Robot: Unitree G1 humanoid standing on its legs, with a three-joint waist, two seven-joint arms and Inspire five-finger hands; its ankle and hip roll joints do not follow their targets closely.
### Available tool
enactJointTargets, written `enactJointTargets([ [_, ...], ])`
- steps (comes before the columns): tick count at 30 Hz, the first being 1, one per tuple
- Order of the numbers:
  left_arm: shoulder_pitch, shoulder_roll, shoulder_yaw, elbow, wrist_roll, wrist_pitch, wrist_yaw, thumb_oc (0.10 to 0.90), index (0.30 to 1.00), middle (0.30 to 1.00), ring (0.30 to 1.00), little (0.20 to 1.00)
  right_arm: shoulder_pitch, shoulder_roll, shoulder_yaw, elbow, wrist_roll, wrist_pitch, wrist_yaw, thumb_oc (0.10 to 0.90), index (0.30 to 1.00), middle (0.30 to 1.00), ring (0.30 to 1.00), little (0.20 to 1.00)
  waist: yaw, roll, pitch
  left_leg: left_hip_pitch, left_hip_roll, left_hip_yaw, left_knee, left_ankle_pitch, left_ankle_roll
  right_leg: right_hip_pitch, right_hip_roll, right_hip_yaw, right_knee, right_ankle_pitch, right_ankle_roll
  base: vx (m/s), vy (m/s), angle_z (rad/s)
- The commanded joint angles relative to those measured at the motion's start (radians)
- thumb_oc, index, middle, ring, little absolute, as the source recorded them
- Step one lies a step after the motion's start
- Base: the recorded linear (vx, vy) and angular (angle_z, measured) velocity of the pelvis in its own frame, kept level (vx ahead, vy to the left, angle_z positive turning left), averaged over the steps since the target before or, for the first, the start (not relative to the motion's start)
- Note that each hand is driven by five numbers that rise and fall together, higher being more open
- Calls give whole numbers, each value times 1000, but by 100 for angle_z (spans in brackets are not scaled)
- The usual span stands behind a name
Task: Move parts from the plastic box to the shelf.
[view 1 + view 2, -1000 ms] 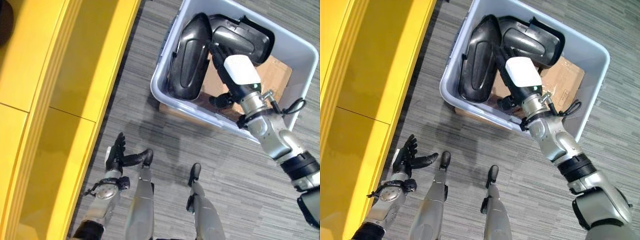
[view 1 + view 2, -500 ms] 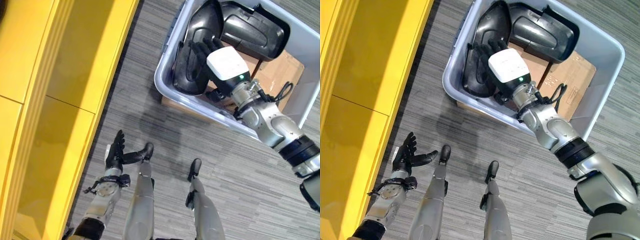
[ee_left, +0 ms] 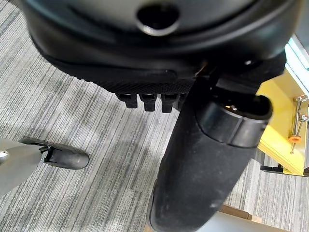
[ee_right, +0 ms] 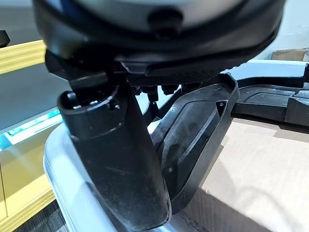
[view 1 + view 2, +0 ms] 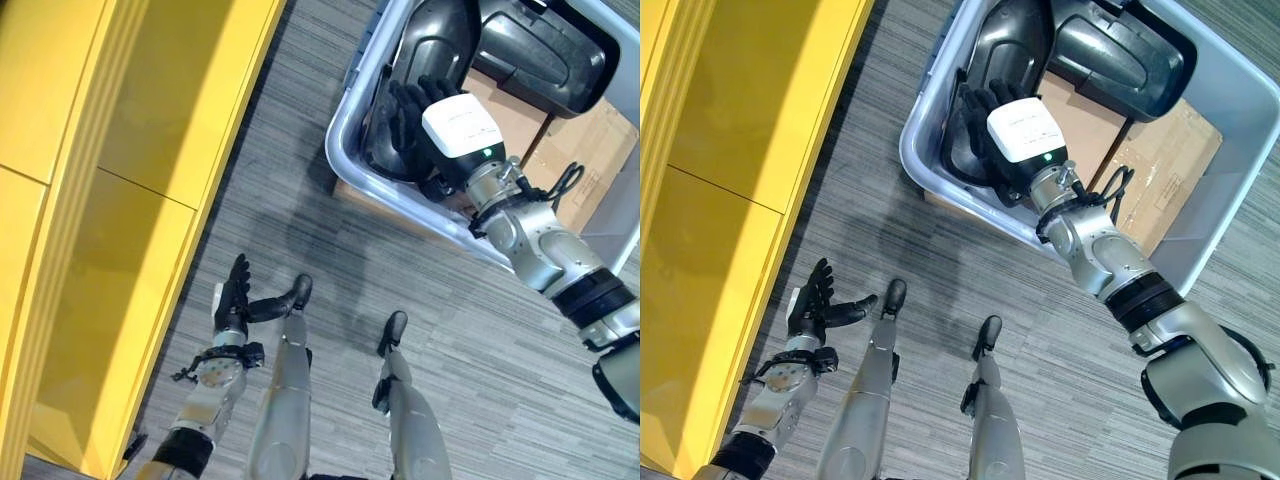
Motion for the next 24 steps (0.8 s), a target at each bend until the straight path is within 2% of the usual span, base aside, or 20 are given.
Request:
enactJointTargets([
  [1,10,-2,21,-77,5,-68,31,900,1000,1000,1000,1000,-112,-56,-85,-46,28,5,-92,900,1000,1000,1000,1000,-2,-3,-3,-2,-25,-12,1,-10,41,112,-49,-26,91,-90,29,0,0,0],
  [6,10,-3,18,-78,0,-72,36,900,1000,1000,1000,1000,-124,-45,-65,-23,31,7,-86,900,1000,1000,1000,1000,-2,-2,-3,-15,-27,-14,-1,-7,41,102,-50,-26,88,-86,28,0,0,0],
  [24,-4,-18,-7,-85,-17,-79,50,900,1000,1000,1000,1000,-135,126,-70,137,140,24,-116,900,1000,1000,1000,1000,25,1,-3,-76,-42,-34,2,-2,39,71,-48,-59,79,-82,32,-1,1,3],
])
